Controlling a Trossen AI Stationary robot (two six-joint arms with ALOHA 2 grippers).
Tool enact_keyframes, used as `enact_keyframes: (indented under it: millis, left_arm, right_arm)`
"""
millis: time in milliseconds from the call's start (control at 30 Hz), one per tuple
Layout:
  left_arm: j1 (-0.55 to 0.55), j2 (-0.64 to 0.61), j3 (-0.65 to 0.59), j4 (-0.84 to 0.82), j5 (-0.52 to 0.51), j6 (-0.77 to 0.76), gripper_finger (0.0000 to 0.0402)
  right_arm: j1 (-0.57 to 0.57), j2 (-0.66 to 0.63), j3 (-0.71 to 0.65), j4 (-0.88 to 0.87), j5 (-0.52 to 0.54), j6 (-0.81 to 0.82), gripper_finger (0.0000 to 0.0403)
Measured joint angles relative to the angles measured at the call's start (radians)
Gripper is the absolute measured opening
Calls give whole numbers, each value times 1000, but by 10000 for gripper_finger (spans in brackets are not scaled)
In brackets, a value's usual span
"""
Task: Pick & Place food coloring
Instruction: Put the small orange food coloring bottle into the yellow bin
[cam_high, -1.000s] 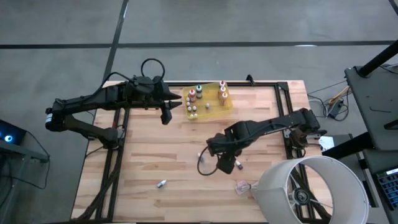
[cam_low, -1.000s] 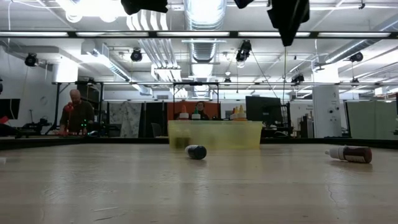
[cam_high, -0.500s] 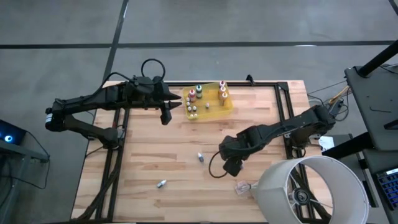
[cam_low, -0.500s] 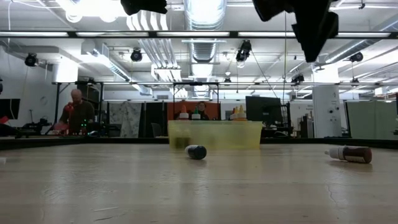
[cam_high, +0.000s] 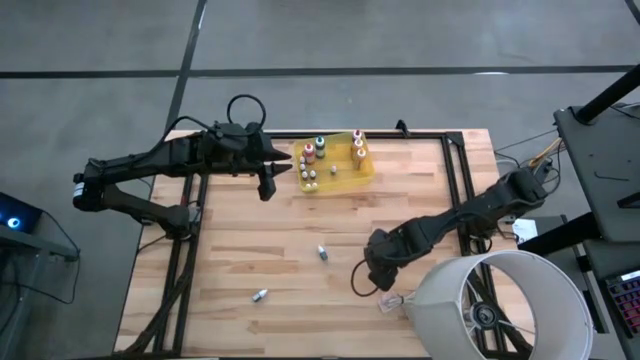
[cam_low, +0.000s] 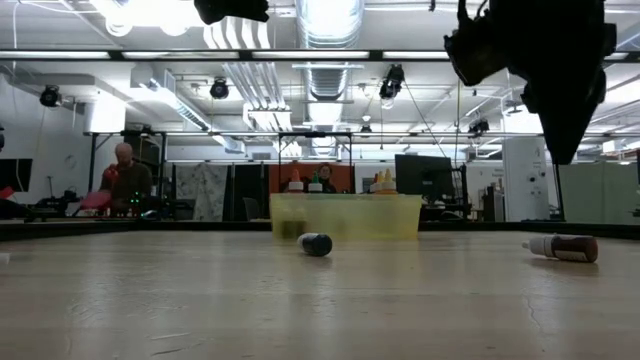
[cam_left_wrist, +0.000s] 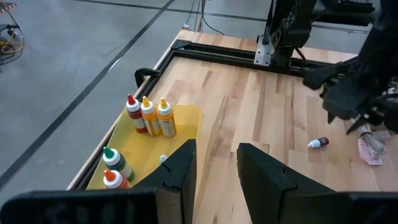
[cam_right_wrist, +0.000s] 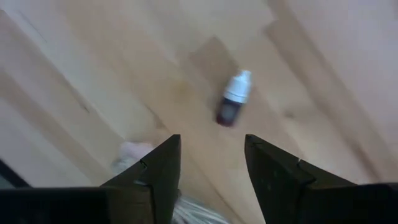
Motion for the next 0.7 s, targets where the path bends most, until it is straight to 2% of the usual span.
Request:
enact_keyframes:
  millis: [200, 433, 700]
  left_arm:
    - [0, 0, 0, 0, 0, -2, 90]
    - [0, 0, 0, 0, 0, -2, 90]
    - [0, 15, 0, 3, 0, -2, 90]
  right_arm:
    - [16, -1, -77, 171, -1, 97, 192]
    - [16, -3, -128, 166, 1, 173, 213]
    - [16, -3, -162, 171, -3, 226, 217]
